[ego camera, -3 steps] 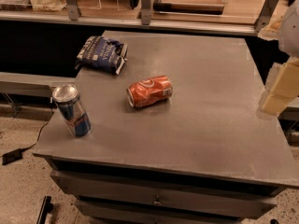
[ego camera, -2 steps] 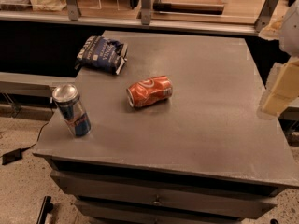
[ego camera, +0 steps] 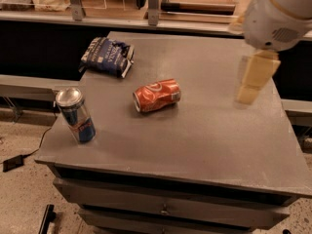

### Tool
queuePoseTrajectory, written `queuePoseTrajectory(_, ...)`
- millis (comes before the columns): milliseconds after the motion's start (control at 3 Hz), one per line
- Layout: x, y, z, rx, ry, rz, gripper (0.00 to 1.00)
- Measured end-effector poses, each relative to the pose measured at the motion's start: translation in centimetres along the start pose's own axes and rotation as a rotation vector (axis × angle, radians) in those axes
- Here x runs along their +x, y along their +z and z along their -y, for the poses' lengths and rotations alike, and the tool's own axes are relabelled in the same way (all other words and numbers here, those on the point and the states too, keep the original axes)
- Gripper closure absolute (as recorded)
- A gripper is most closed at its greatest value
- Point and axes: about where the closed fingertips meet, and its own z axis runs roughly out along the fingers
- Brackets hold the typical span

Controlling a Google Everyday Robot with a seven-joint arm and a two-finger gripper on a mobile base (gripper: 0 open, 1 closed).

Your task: Place coke can upright

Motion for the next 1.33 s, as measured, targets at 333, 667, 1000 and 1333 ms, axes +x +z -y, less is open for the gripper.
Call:
queuePoseTrajectory(333,-6.6,3.3,1.2,-0.024,-0.173,-0.005,0.0)
queuePoseTrajectory(667,-10.1,5.0,1.1,-0.04,-0.265,-0.011,0.0)
queuePoseTrajectory(1000,-13.5,7.1,-0.5,-0.087,-0.348,0.0,0.0)
queuePoseTrajectory(1333,-14.9,10.2,-1.2,-0.124,-0.374,-0.037,0.0)
